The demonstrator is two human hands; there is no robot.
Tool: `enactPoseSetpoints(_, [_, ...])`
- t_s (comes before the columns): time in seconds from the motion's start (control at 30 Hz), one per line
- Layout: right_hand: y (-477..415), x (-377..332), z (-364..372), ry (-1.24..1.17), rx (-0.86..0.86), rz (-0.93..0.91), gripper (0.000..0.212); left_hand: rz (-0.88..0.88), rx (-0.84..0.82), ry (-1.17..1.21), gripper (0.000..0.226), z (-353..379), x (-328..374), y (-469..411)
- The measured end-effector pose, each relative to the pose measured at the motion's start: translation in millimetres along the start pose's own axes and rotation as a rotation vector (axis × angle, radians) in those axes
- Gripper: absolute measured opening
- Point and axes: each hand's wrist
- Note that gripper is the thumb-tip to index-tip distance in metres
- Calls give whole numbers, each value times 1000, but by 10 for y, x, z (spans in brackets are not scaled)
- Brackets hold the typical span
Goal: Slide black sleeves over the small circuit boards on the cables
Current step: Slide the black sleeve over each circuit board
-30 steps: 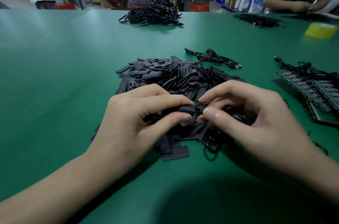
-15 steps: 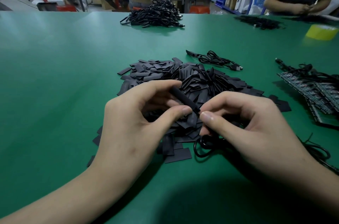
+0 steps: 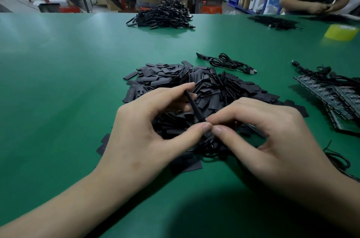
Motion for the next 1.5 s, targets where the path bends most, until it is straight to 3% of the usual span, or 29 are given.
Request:
enactPoseSetpoints(0.23, [-2, -10, 0, -148, -70, 74, 11, 50, 66, -101, 48, -52, 61, -10])
enactPoseSetpoints(0.53, [-7, 97, -12, 68, -252, 114, 31, 3, 137, -70, 44, -102, -1, -28])
enactPoseSetpoints(0.73, [-15, 116, -21, 133, -298, 117, 32, -48, 167, 21, 43, -118, -61, -48])
enactPoseSetpoints(0.87, [-31, 101, -81, 108, -271, 162, 32, -102, 162, 114, 66, -98, -128, -71])
enactPoseSetpoints(1.0, [-149, 188, -289, 59, -112, 271, 22, -111, 120, 38, 86, -105, -175, -66])
enactPoseSetpoints(1.07, [-277, 307, -443, 130, -80, 331, 23, -84, 85, -44, 75, -106, -176, -61])
enactPoseSetpoints(1.23, [-889, 821, -635, 413, -47, 404, 24, 17, -13, -273, 20, -86, -150, -45])
enactPoseSetpoints(1.4, [-1508, 1353, -504, 566, -160, 519, 40, 82, -98, -398, 50, -86, -127, -30])
enactPoseSetpoints(1.5, [-1538, 1380, -464, 614, -211, 514, 47, 69, -50, -372, 48, -113, -106, -41])
Point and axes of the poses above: each hand's wrist, its own y-axis away from the middle knuckle, its own z-axis out of the palm, x = y × z, and after that the axes turned 8 degrees about -x, right-handed
